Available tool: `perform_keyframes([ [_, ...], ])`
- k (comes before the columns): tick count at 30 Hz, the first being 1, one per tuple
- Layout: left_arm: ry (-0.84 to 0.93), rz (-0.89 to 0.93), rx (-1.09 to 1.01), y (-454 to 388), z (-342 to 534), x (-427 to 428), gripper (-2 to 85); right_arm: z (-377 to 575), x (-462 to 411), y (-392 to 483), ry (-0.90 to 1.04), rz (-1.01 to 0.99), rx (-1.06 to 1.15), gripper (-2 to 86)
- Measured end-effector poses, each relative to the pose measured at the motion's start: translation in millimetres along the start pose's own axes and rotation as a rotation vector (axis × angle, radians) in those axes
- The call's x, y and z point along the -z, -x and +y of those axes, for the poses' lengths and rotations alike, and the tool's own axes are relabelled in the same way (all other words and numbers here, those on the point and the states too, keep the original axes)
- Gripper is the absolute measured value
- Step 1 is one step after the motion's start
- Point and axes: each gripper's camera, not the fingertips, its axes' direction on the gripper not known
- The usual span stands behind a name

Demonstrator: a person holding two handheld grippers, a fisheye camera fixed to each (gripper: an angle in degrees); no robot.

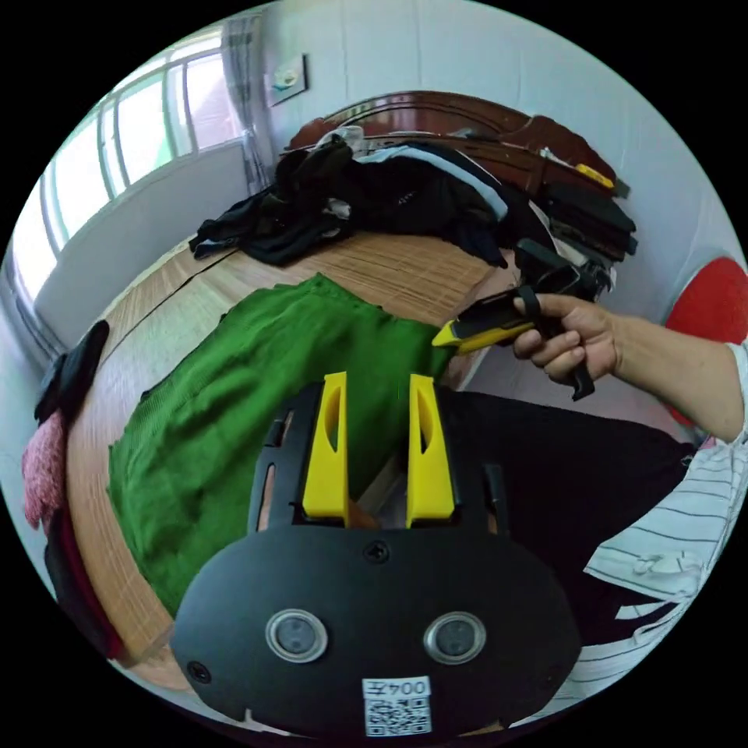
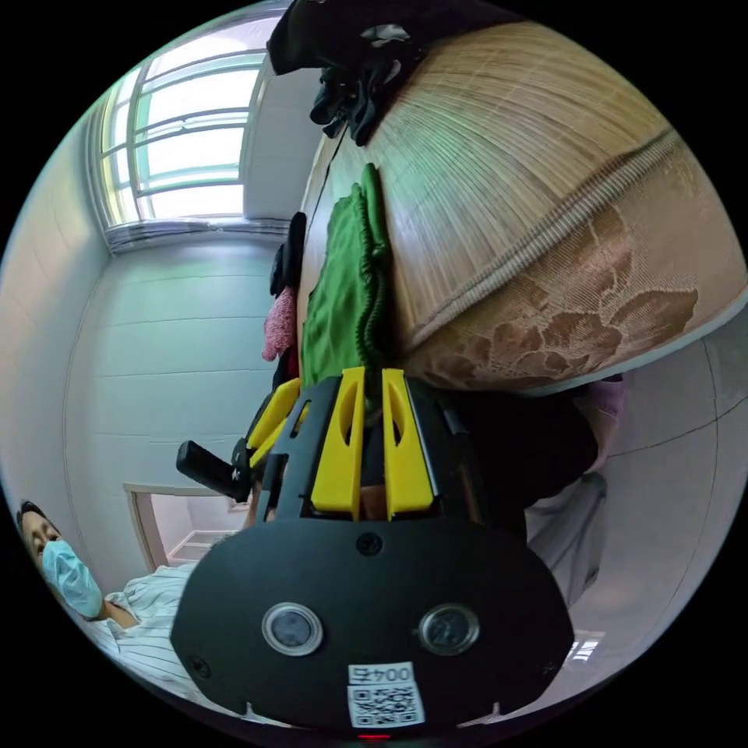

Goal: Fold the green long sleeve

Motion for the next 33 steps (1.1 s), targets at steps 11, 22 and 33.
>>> perform_keyframes([
  [11, 0.166, -0.363, -0.323, -140, 8, -135, 10.0, -37, 9, 64, 0.105, -0.026, 0.097, 4.6],
  [22, 0.04, -0.279, -0.016, -87, -5, -89, 1.2, -100, 34, 21, 0.0, -0.258, -0.06, 15.9],
  [33, -0.012, -0.211, 0.07, -58, -56, -13, 1.0, -226, -20, 61, 0.064, -0.134, -0.079, 17.7],
])
